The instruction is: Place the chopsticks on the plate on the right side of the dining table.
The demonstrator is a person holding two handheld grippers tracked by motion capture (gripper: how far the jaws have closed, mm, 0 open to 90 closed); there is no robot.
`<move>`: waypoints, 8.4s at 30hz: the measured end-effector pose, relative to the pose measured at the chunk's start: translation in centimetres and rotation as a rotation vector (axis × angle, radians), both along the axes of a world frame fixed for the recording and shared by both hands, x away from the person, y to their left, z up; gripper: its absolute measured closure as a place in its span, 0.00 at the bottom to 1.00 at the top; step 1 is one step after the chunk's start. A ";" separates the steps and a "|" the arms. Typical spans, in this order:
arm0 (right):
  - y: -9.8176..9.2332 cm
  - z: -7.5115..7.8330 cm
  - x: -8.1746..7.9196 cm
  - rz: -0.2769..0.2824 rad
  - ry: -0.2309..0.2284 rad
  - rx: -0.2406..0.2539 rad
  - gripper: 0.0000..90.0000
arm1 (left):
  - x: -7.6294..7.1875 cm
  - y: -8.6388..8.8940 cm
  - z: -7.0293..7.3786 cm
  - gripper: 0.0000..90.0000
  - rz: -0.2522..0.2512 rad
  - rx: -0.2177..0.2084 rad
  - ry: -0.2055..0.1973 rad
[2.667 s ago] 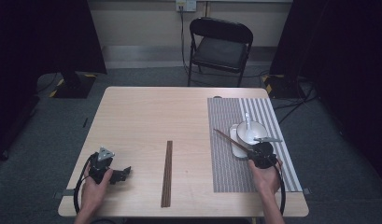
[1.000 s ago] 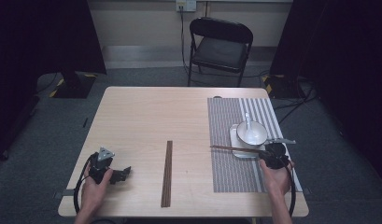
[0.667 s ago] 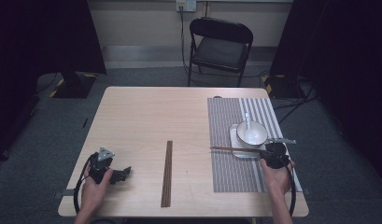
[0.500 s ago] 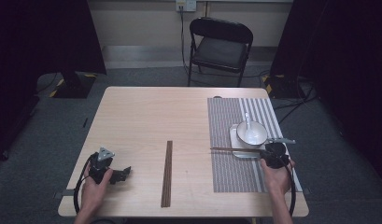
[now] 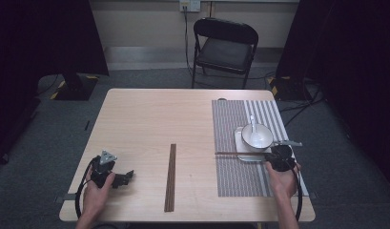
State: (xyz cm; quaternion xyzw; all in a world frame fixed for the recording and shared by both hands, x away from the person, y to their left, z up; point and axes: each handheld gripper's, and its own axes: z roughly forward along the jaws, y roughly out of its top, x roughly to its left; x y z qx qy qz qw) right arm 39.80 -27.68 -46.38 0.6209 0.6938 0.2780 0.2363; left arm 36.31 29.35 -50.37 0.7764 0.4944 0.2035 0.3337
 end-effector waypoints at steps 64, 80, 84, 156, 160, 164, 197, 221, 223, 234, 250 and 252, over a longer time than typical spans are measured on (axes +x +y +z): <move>17.8 -1.6 2.8 0.263 0.038 0.039 0.91 | 0.0 0.0 0.0 0.00 -0.002 0.003 0.000; 17.3 -1.4 3.3 0.245 0.019 0.041 0.90 | 0.0 0.0 0.0 0.00 0.002 -0.001 -0.001; 16.9 -1.4 3.2 0.229 0.016 0.045 0.90 | 0.0 0.0 0.0 0.00 0.001 -0.001 -0.001; 16.7 -1.8 3.2 0.212 0.053 0.074 0.90 | 0.0 0.0 0.0 0.00 0.001 -0.001 -0.001; 16.6 -1.8 3.3 0.223 0.037 0.060 0.90 | 0.0 0.0 0.0 0.00 -0.001 0.003 0.001; 16.5 -1.8 3.3 0.195 0.057 0.038 0.90 | 0.0 0.0 0.0 0.00 0.002 0.000 -0.001; 16.6 -2.1 3.8 0.202 0.031 0.059 0.90 | 0.0 0.0 0.0 0.00 0.001 0.000 -0.001; 15.9 -2.0 3.1 0.187 0.033 0.063 0.90 | 0.0 0.0 0.0 0.00 0.000 0.000 -0.001; 15.8 -2.0 3.1 0.185 0.031 0.067 0.90 | 0.0 0.0 0.0 0.00 0.000 0.000 -0.001; 15.7 -2.0 3.0 0.189 0.030 0.051 0.89 | 0.0 0.0 0.0 0.00 0.000 0.000 -0.001; 15.4 -2.0 2.6 0.198 0.030 0.049 0.90 | 0.0 0.0 0.0 0.00 0.000 -0.001 -0.001; 15.3 -2.0 2.6 0.201 0.029 0.049 0.90 | 0.0 0.0 0.0 0.00 0.000 -0.001 -0.001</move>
